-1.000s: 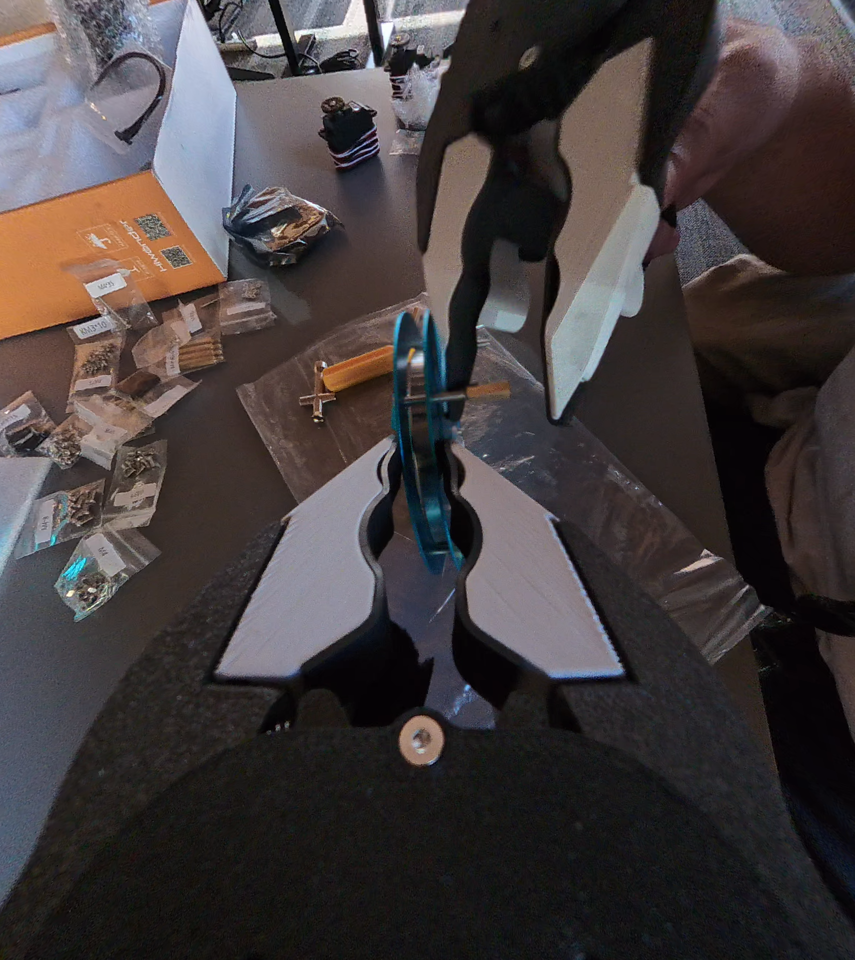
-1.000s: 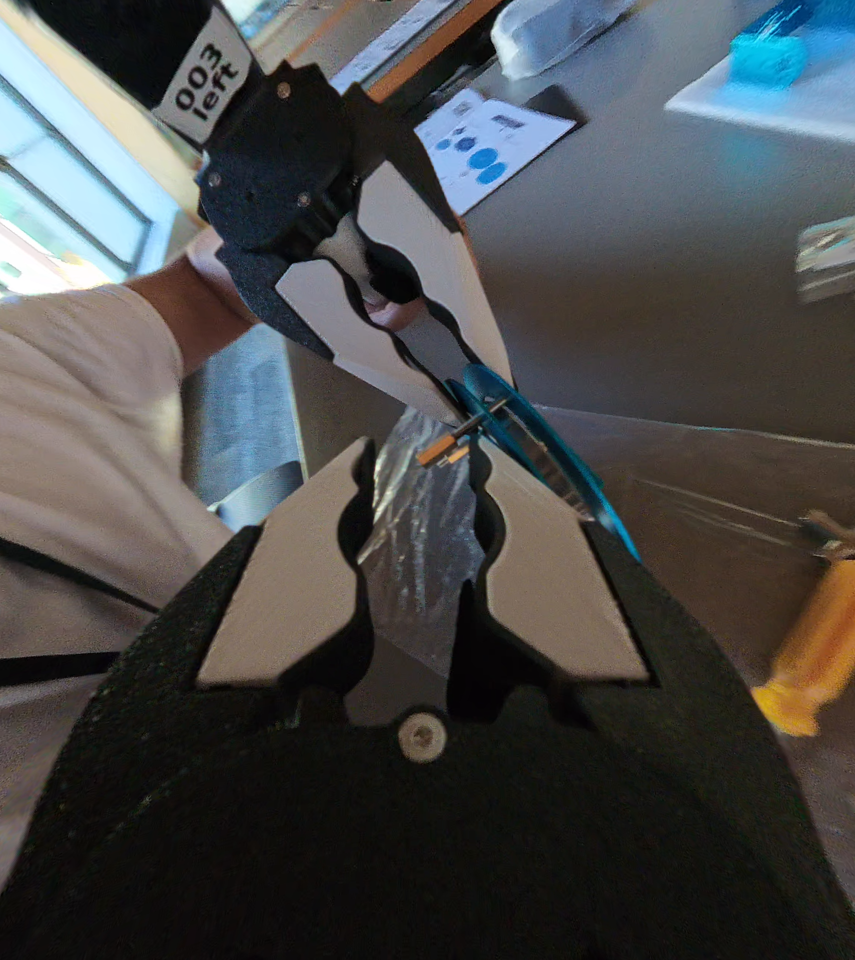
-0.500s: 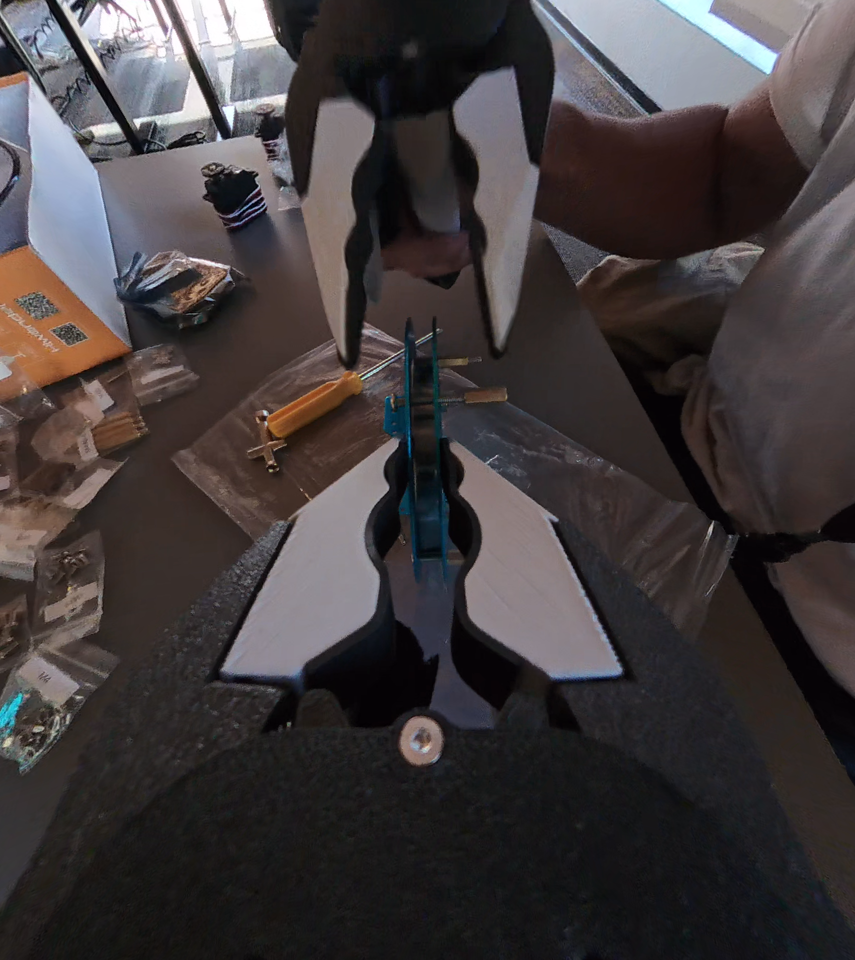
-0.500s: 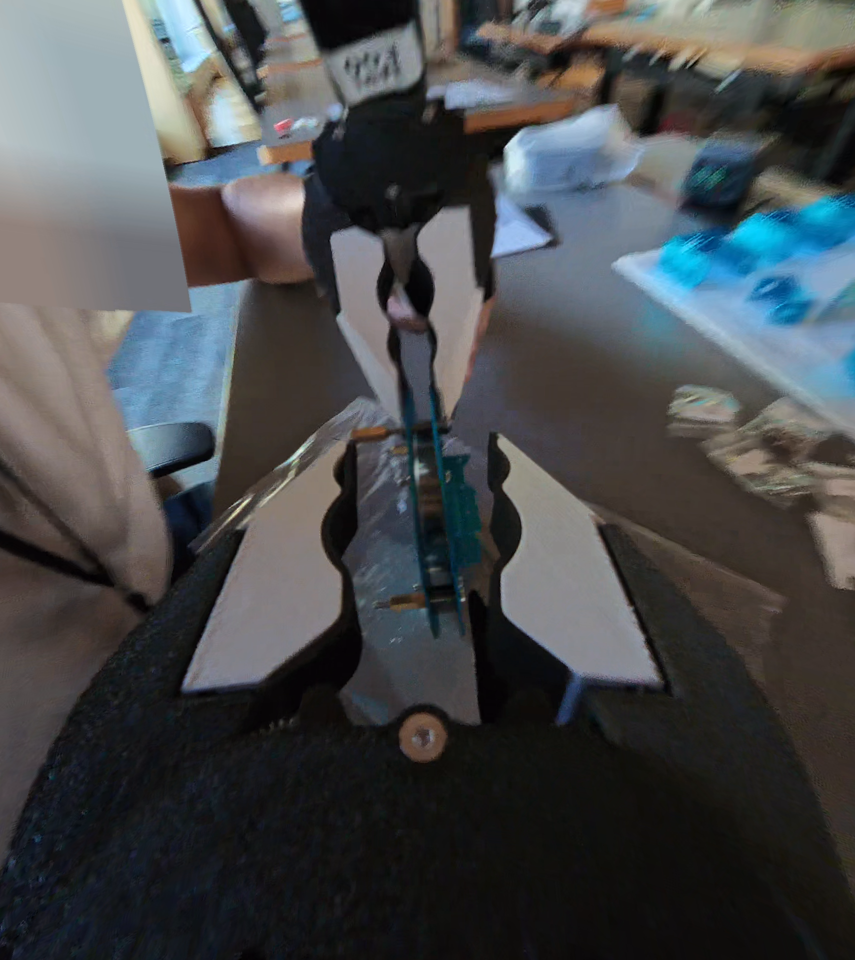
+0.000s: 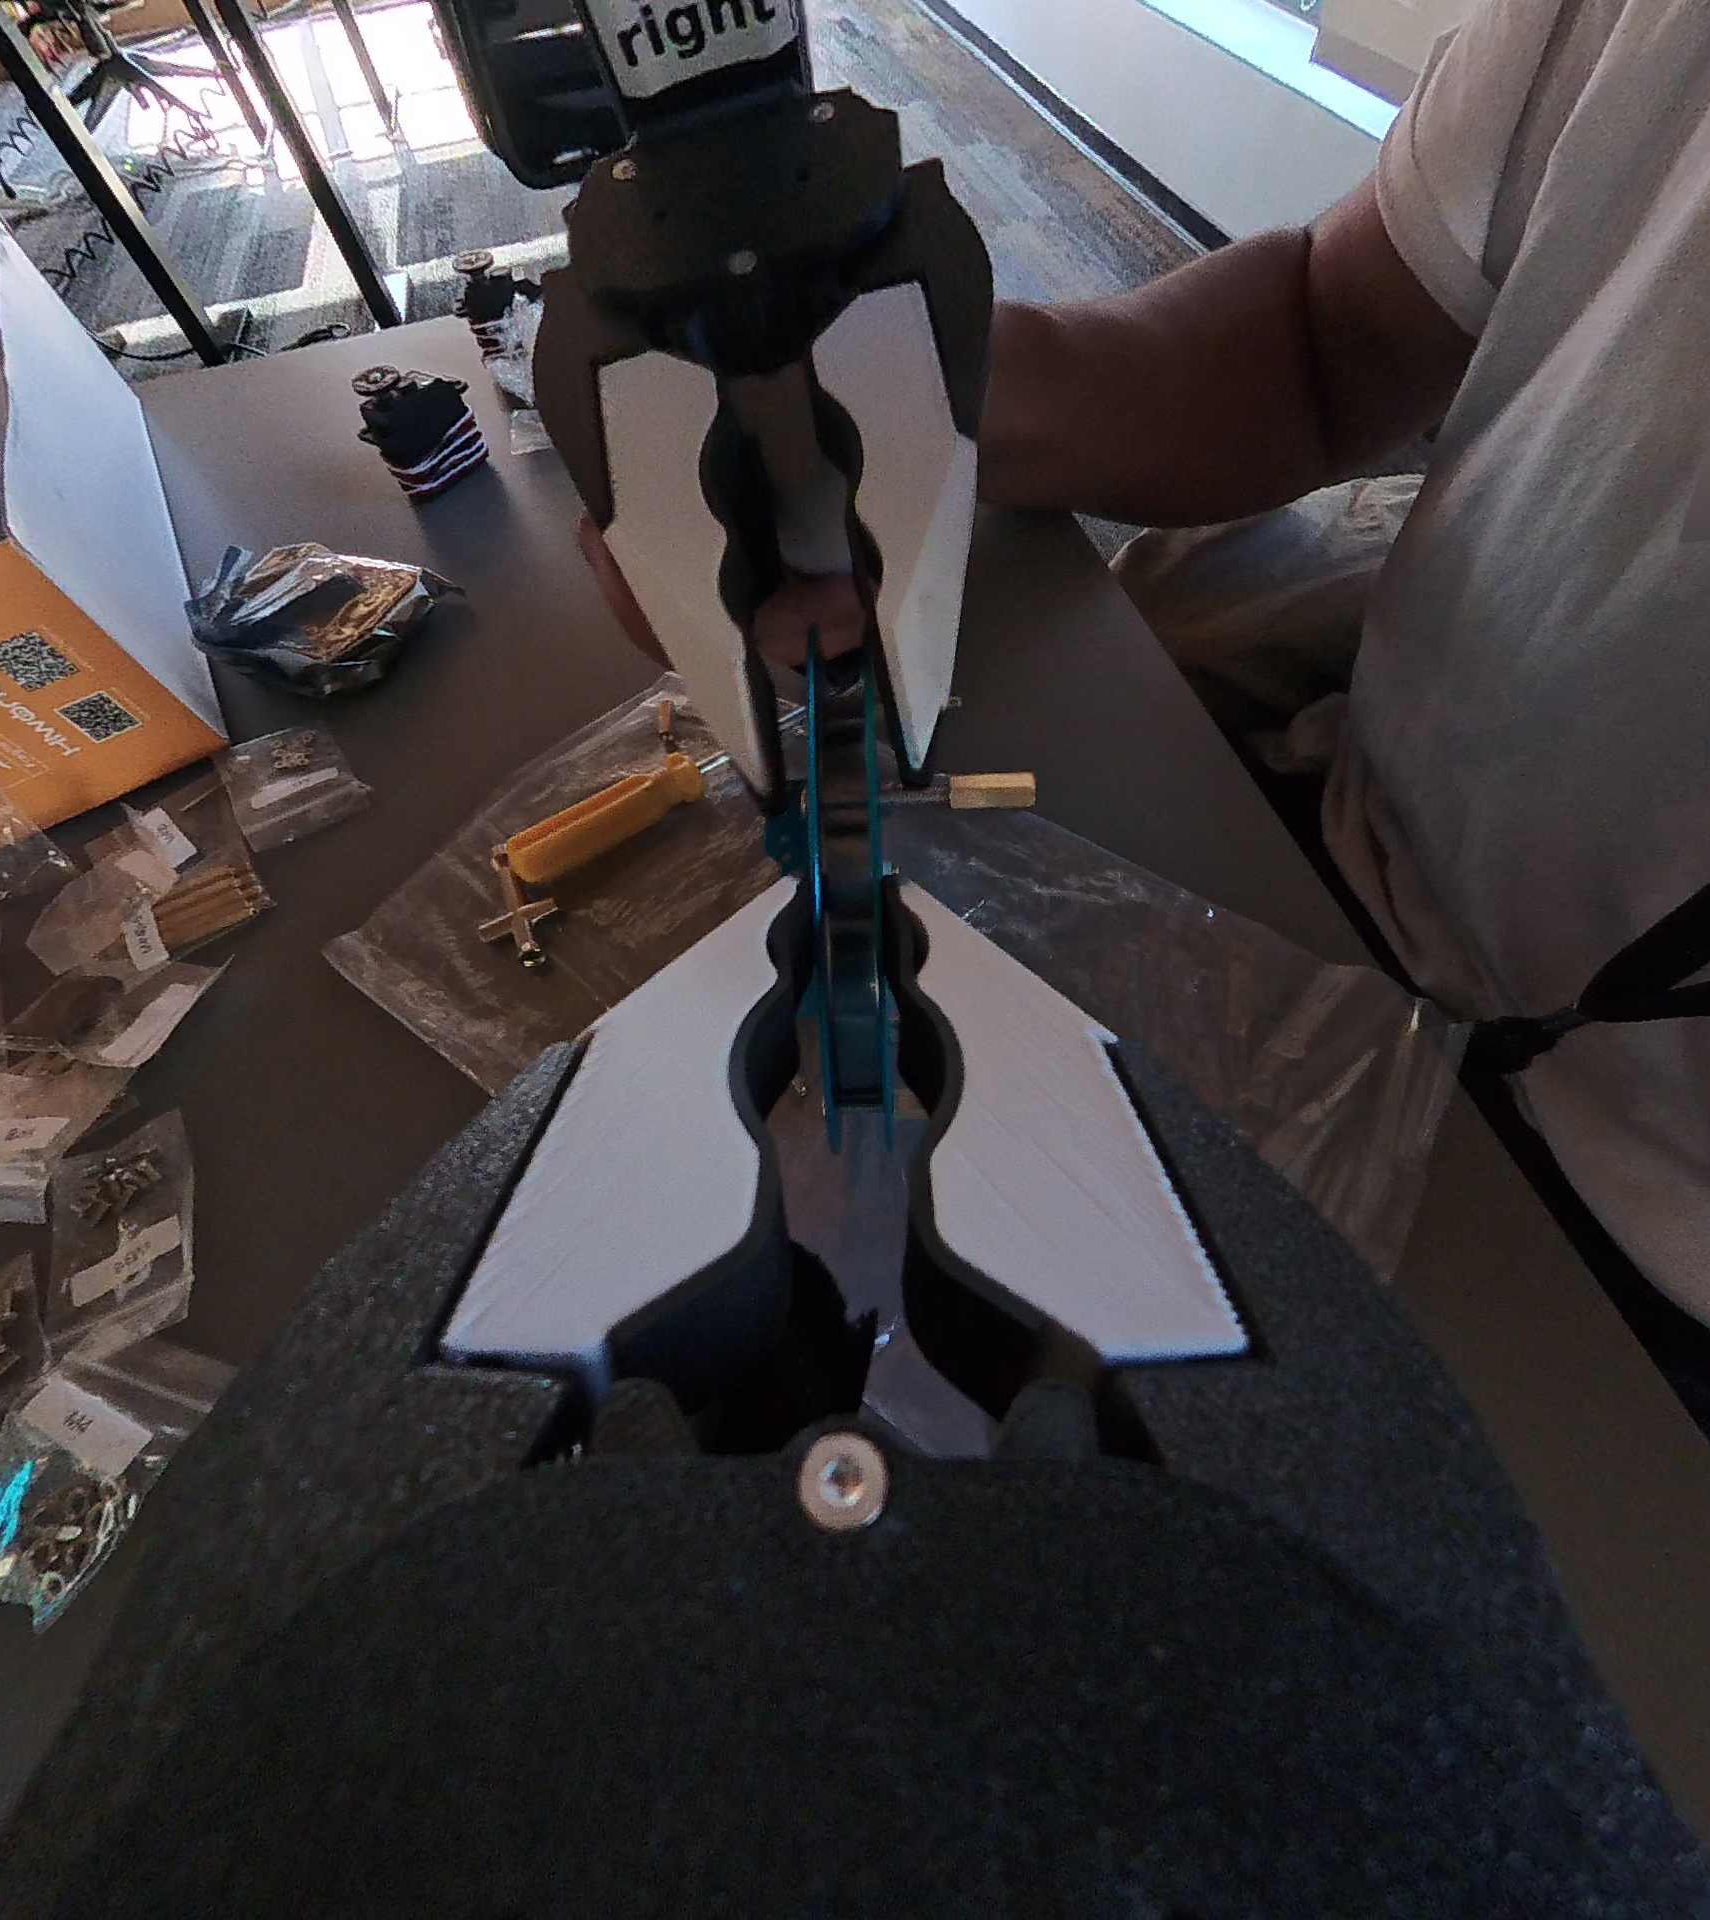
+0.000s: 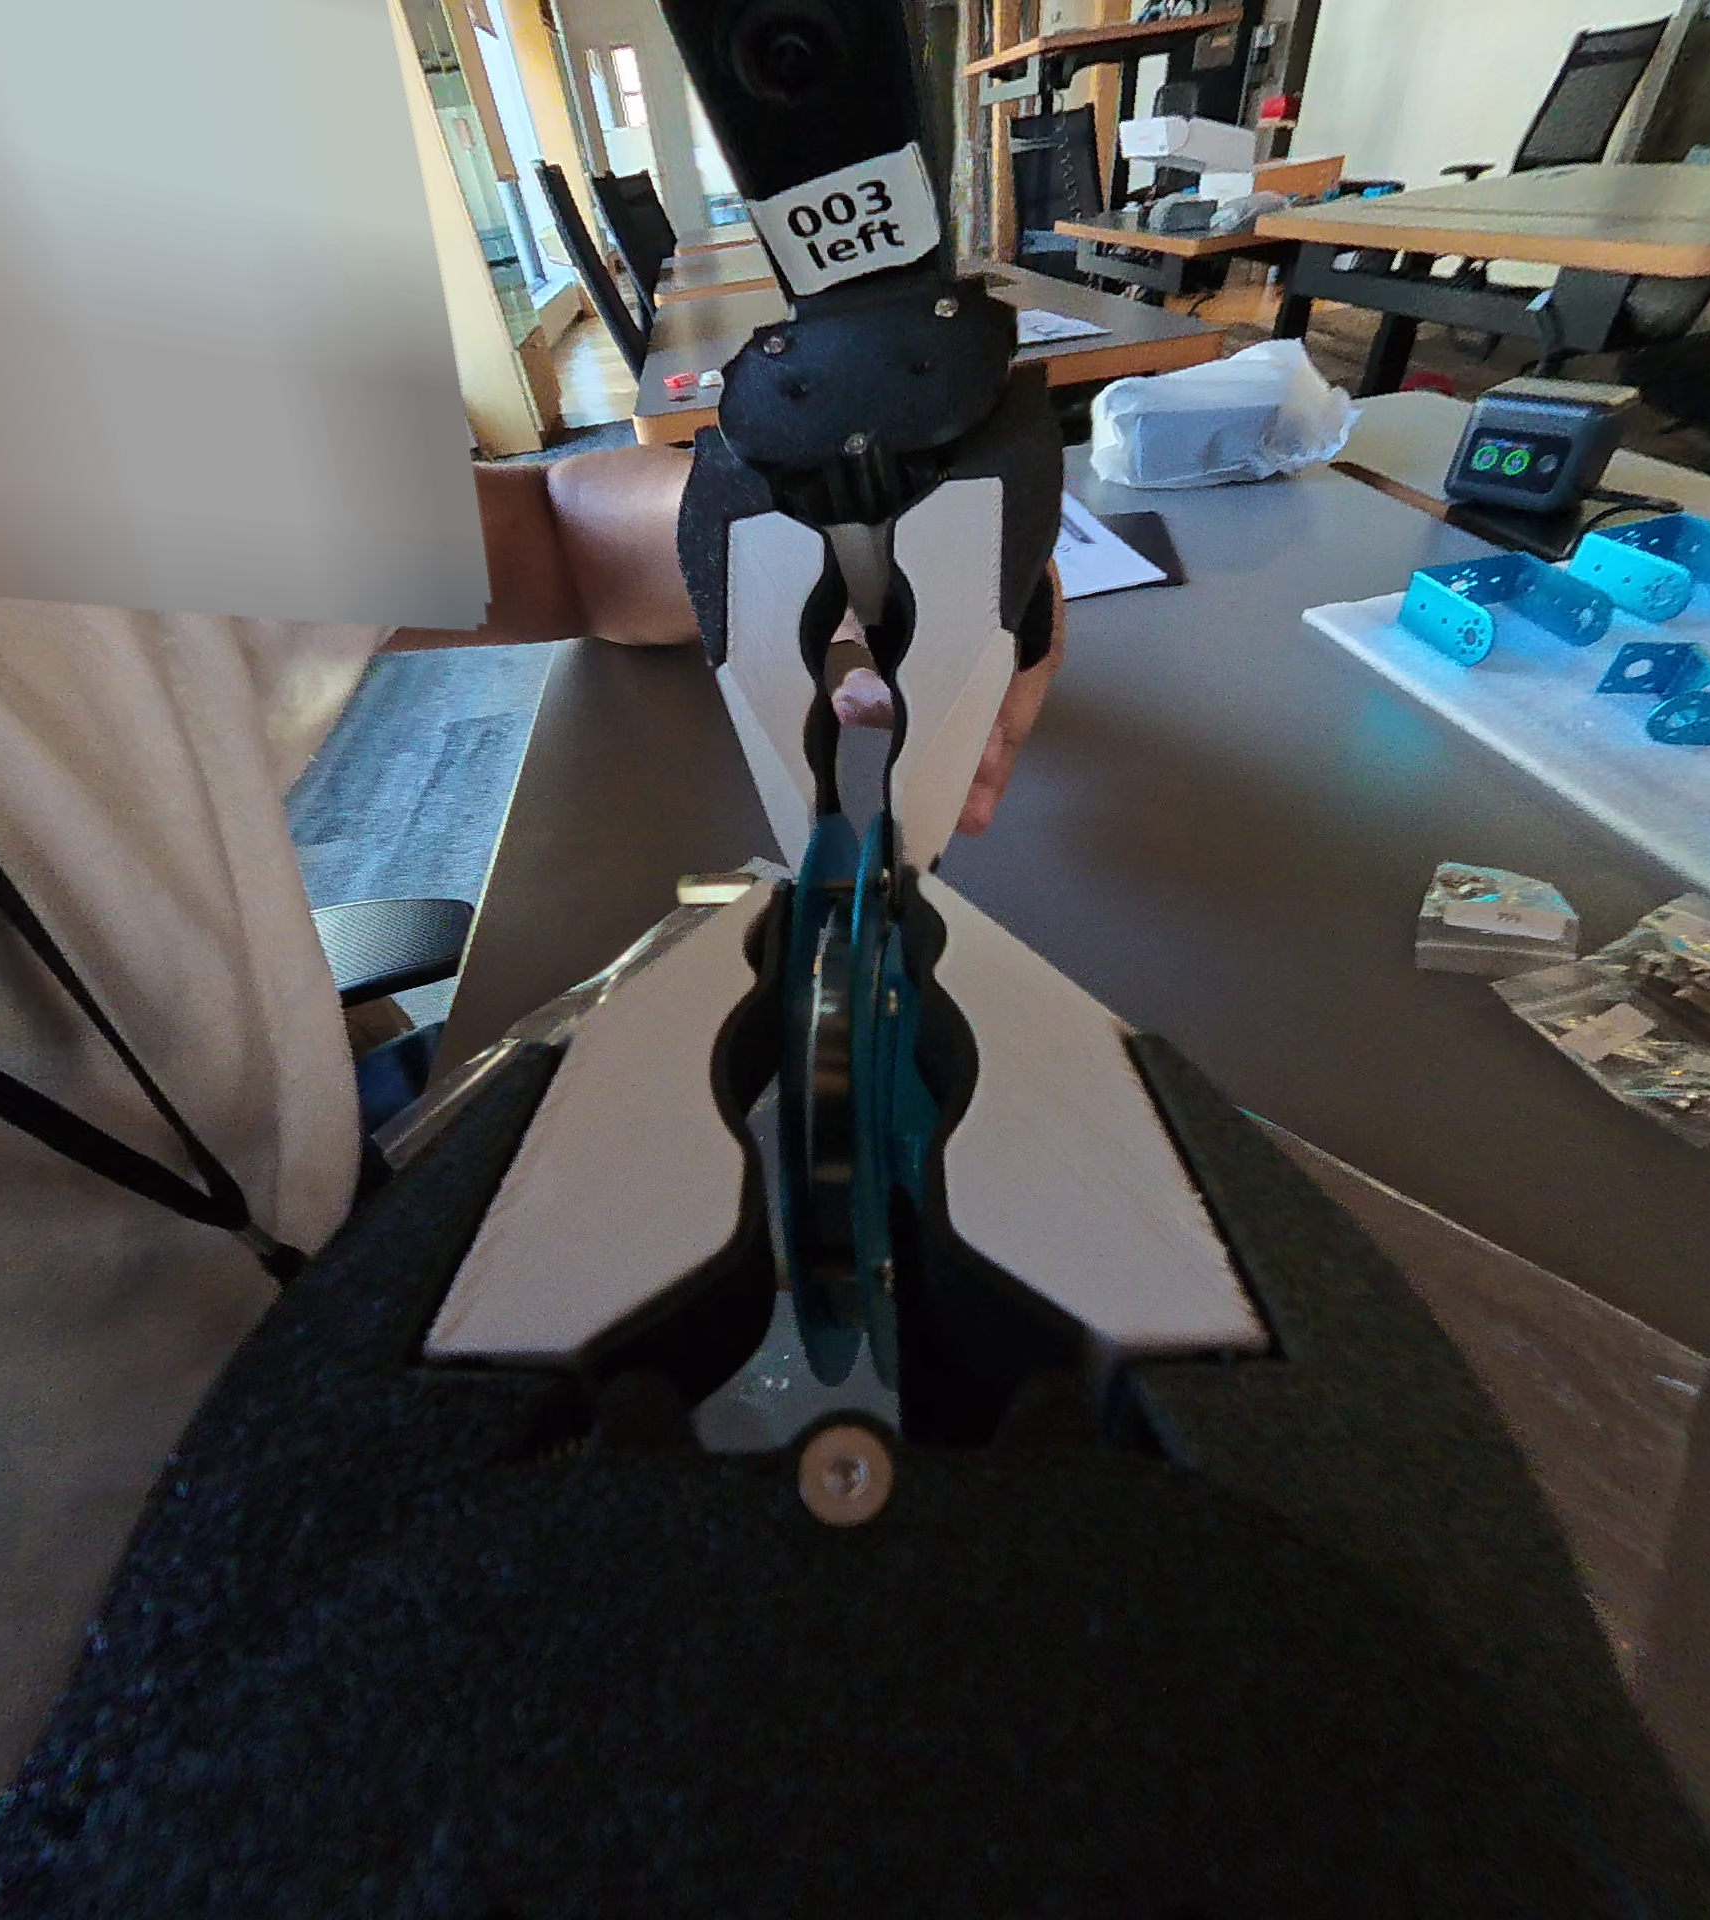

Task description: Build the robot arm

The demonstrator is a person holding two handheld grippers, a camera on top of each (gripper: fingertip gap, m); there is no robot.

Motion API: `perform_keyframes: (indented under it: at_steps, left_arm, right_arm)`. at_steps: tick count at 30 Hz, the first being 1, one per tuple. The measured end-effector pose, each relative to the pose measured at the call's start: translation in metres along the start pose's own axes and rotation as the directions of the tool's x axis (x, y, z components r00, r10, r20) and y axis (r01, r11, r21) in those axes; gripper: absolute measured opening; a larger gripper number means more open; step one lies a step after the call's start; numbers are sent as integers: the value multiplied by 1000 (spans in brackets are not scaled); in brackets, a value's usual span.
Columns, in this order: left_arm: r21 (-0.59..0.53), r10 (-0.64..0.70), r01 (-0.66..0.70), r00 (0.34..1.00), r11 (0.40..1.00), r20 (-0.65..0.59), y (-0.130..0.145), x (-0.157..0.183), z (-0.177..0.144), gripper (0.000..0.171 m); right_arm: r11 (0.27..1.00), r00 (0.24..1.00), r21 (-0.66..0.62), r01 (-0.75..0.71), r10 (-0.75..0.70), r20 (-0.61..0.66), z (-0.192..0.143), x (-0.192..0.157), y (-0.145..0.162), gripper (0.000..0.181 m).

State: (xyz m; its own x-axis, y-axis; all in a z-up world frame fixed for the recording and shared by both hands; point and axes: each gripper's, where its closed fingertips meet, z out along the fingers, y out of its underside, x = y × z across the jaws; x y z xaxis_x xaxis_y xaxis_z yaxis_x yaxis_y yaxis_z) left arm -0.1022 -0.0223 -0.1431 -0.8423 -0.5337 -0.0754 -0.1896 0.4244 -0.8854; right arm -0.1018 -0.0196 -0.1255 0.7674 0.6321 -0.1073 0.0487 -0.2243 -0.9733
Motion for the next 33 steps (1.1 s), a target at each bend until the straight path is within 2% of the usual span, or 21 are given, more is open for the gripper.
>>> perform_keyframes:
  at_steps: [6,9,10,12,13,15,16,18,20,23,25,28,31,33]
  left_arm:
    - [-15,-38,38,999,999,27,2,-5,-1,13]
    - [-67,-85,99,980,993,181,7,-20,-16,38]
    - [-59,-115,133,961,989,250,5,-23,-26,39]
    - [9,-204,217,902,976,382,-1,-19,-45,38]
    - [77,-275,267,870,960,409,-6,-9,-50,37]
    - [244,-463,394,775,886,430,-8,12,-50,25]
    - [320,-540,437,720,841,435,-7,19,-47,25]
    - [456,-646,467,635,758,423,-7,28,-38,24]
    - [540,-699,465,596,701,394,-11,30,-25,24]
    - [624,-750,442,524,645,404,-8,23,-12,25]
    - [692,-793,425,482,584,373,-10,19,-13,24]
    - [745,-836,432,456,508,306,-14,16,-12,19]
    - [744,-856,473,448,472,257,-14,14,-4,11]
    - [741,-855,471,441,479,273,-14,13,-2,6]
  right_arm:
    - [1000,999,-2,-27,27,-31,0,5,0,13]
    - [1000,996,-9,-29,28,-86,-2,9,0,11]
    - [1000,993,-11,-24,23,-114,-3,10,0,11]
    - [1000,981,-4,-21,20,-191,-2,14,-1,12]
    - [1000,974,7,-23,24,-226,-1,15,-1,11]
    - [1000,954,7,-5,7,-299,2,15,-1,12]
    - [1000,943,10,17,-13,-332,3,14,-2,11]
    - [999,930,3,45,-41,-366,3,12,-2,11]
    - [998,920,-19,67,-69,-385,4,12,-2,12]
    - [996,914,-28,88,-92,-395,4,9,-2,12]
    - [993,908,-38,114,-120,-401,2,7,-2,12]
    - [991,911,-44,128,-135,-390,0,3,-1,12]
    - [987,906,-54,152,-161,-392,2,-1,-1,12]
    - [985,898,-60,163,-173,-405,2,0,-1,12]
